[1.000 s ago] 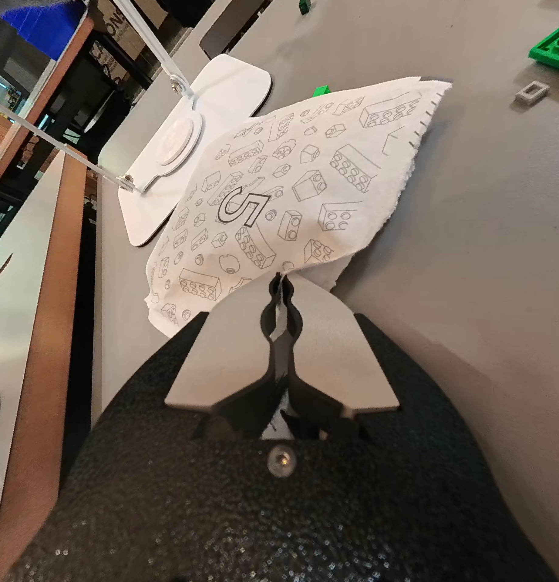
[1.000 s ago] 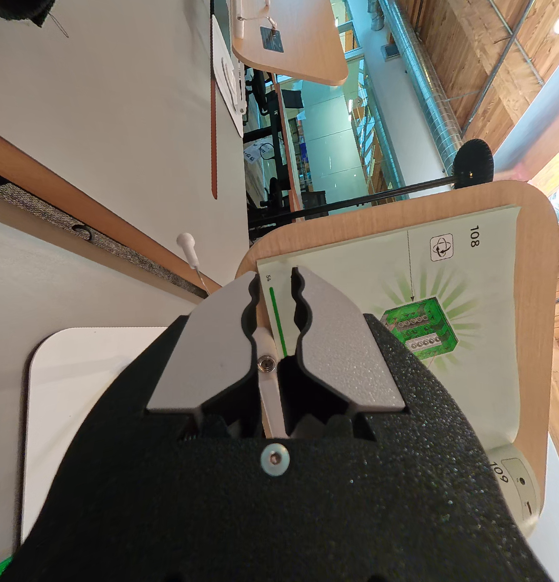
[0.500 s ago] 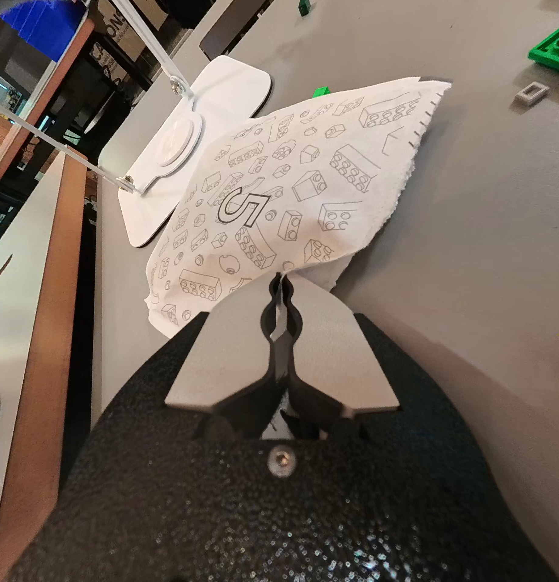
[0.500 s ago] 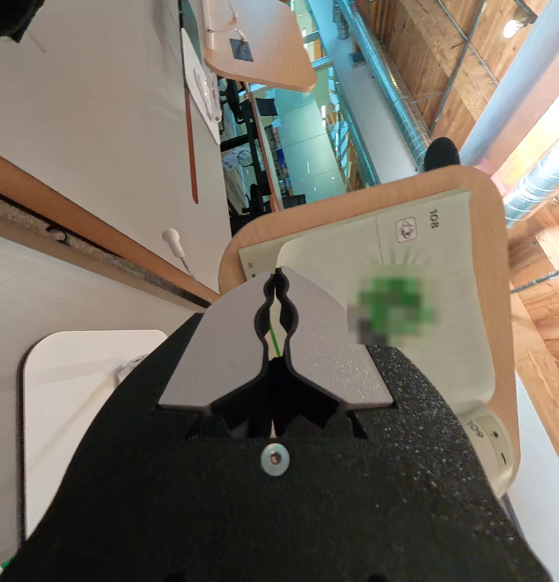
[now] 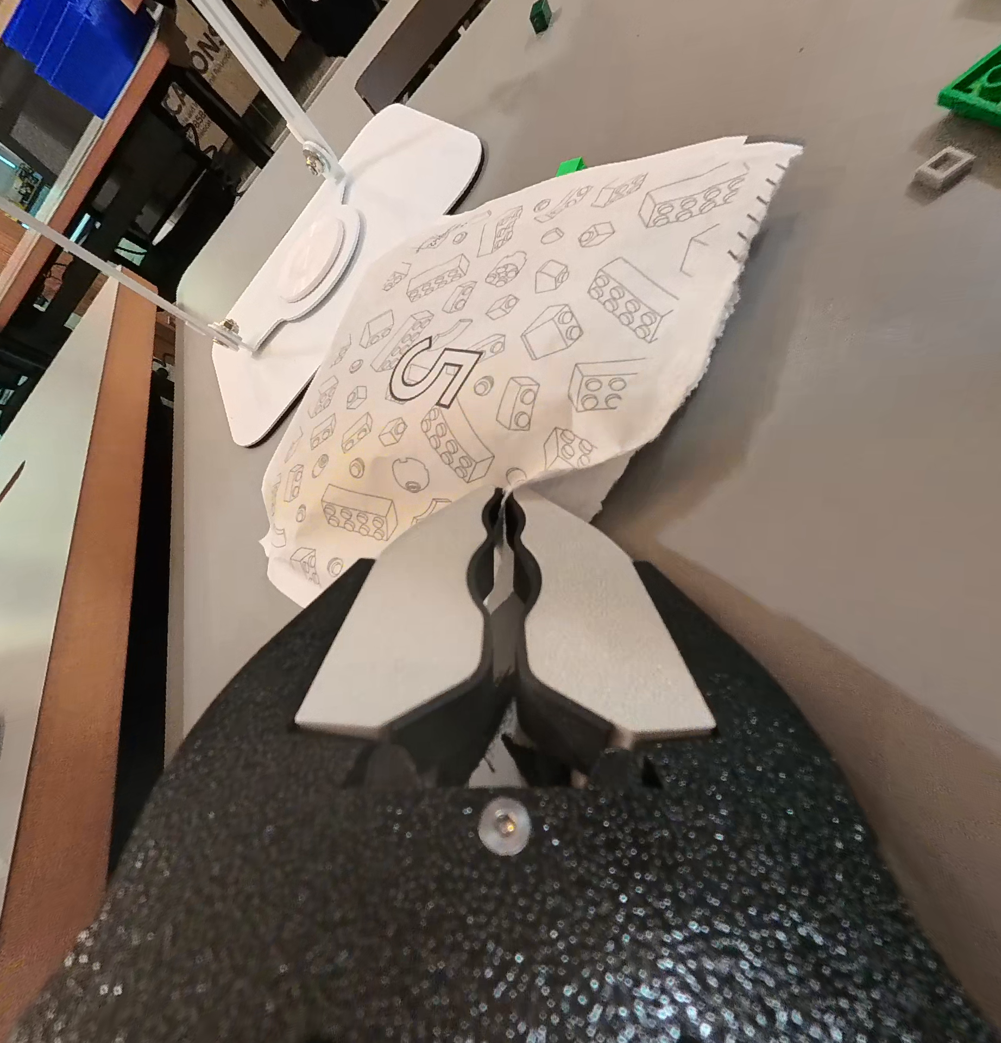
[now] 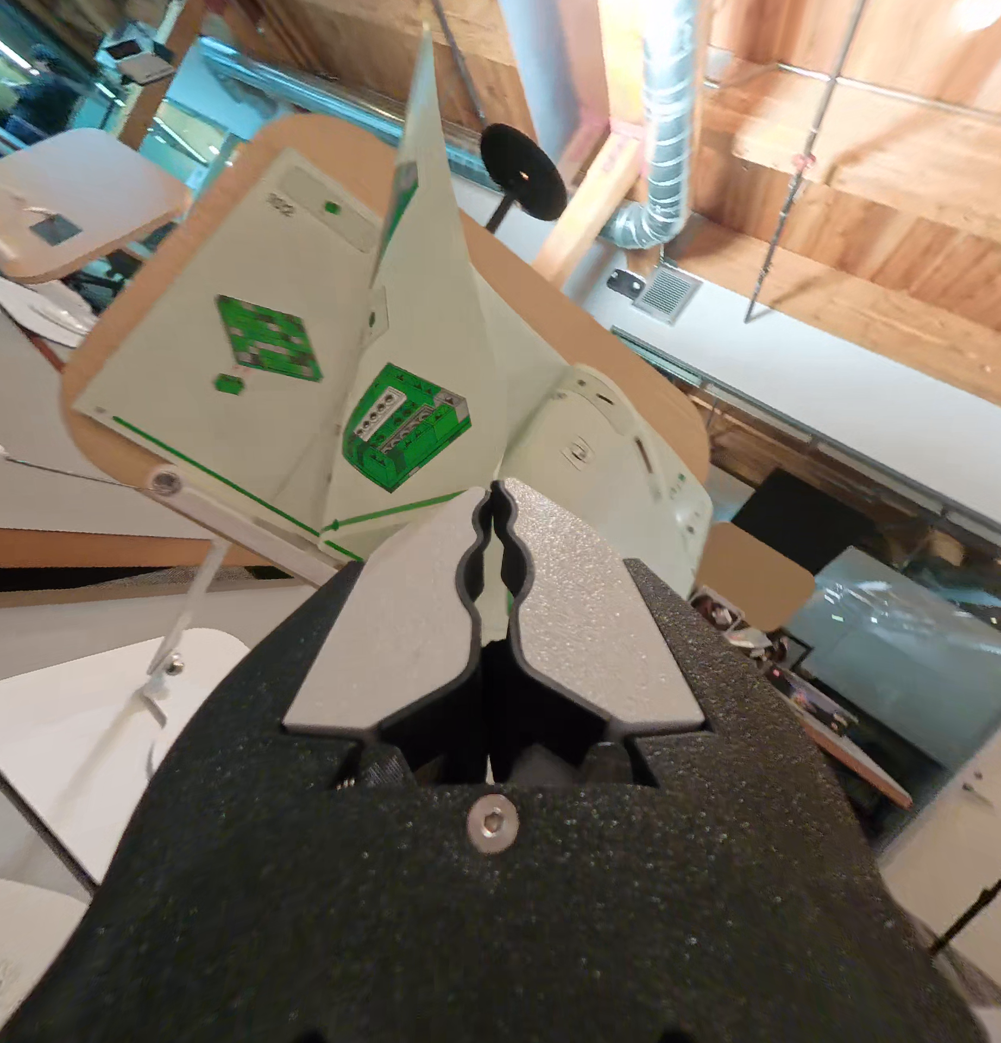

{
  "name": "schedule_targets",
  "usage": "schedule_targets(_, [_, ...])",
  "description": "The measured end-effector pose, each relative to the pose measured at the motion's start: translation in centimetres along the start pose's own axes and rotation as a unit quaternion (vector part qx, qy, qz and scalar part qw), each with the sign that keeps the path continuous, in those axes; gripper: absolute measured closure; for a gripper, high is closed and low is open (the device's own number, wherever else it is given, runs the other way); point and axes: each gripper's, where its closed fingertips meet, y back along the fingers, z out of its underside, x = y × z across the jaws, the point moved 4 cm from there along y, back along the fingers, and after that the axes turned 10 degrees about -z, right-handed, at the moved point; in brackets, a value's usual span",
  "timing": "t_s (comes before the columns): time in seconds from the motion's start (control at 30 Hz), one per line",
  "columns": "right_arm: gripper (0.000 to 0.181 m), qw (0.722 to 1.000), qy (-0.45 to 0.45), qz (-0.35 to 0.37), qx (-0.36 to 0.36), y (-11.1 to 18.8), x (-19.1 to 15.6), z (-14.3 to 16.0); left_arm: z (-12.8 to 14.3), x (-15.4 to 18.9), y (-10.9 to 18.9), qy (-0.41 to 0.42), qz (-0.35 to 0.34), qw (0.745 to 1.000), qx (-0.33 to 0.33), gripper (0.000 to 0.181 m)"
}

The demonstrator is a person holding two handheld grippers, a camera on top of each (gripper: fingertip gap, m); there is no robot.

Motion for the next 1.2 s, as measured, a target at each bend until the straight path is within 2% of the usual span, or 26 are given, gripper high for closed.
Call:
schedule_targets(0.2, [0.181, 0.997, -0.060, 0.039, -0.019, 2.8, 2.9, 2.7, 0.0, 0.0, 0.0, 0.001, 0.000, 1.000, 0.001, 0.181])
schedule_targets(0.4, [0.181, 0.993, -0.107, 0.041, -0.016, 4.2, 3.9, 3.8, 0.0, 0.0, 0.0, 0.004, 0.000, 1.000, 0.002, 0.181])
schedule_targets(0.8, [0.181, 0.983, -0.166, 0.064, -0.039, 5.4, 5.3, 6.5, 0.0, 0.0, 0.0, 0.006, 0.001, 1.000, 0.003, 0.181])
schedule_targets(1.2, [0.181, 0.981, -0.169, 0.074, -0.054, 5.7, 5.6, 7.5, 0.0, 0.0, 0.0, 0.006, 0.001, 1.000, 0.003, 0.181])
